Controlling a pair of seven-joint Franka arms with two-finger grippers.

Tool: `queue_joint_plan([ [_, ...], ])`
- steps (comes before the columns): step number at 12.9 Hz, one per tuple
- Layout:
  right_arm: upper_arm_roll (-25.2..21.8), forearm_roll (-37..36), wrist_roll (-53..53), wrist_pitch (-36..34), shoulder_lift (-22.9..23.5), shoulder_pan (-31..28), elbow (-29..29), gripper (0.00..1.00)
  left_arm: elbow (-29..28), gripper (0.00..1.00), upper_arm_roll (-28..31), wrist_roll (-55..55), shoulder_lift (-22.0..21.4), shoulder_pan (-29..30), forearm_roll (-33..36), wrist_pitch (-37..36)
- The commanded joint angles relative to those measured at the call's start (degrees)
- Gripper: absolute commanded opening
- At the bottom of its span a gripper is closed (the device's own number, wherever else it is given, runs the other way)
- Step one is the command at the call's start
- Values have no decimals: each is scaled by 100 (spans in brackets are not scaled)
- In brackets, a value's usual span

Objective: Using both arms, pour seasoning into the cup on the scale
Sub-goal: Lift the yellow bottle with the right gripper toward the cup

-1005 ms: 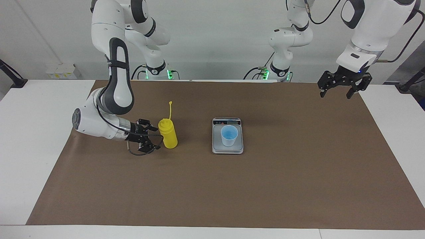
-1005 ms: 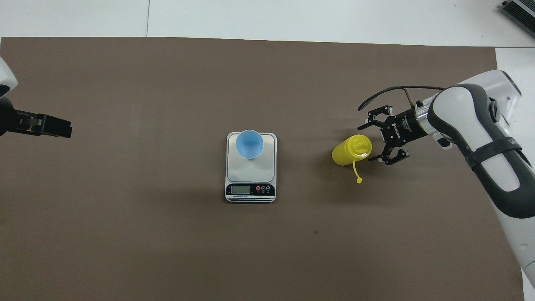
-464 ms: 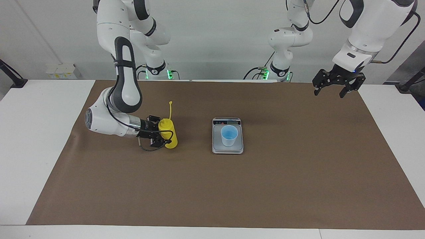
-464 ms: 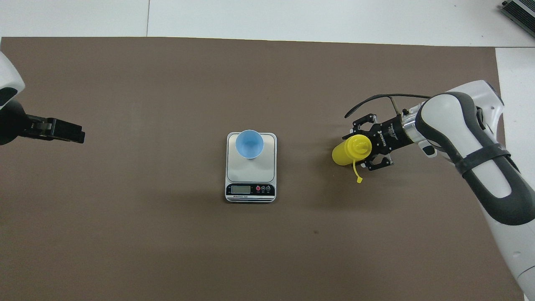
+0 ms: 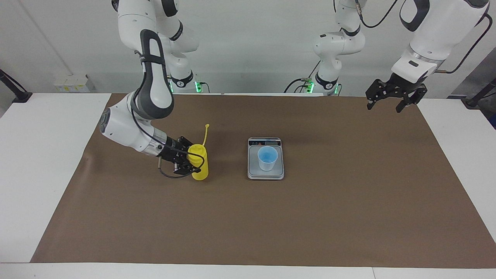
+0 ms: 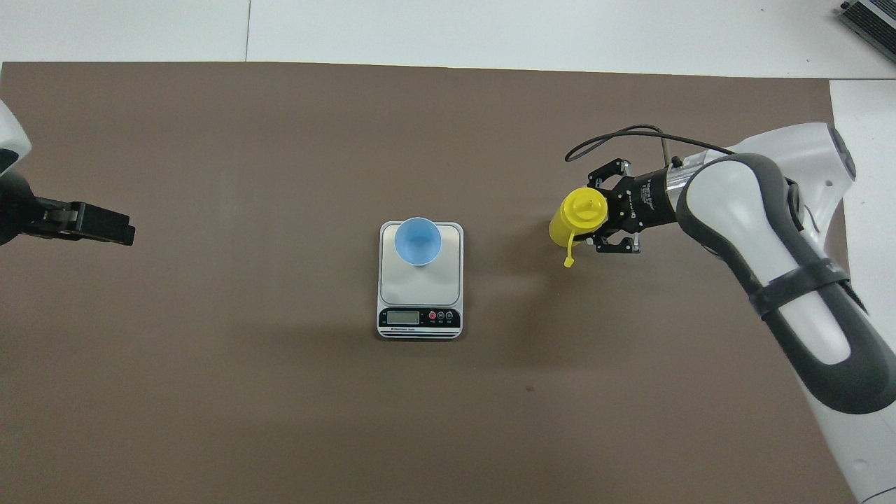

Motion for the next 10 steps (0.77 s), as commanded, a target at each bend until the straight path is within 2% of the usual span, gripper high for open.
queue_joint_plan([
  [1,12,-1084,984,371,-83,468,285,0,-152,100,-41,49,-157,26,144,-78],
  [3,30,-1772,1705,660,-57,759,540,0,-170,100,-41,13,-184,61,136,-61],
  [6,12,-2143,2375,1406,57,1119,769,0,-170,100,-33,13,-184,105,136,-52],
  [10,21,-3731,2411,1461,57,1454,761,0,-170,100,-33,13,-184,105,136,-52],
])
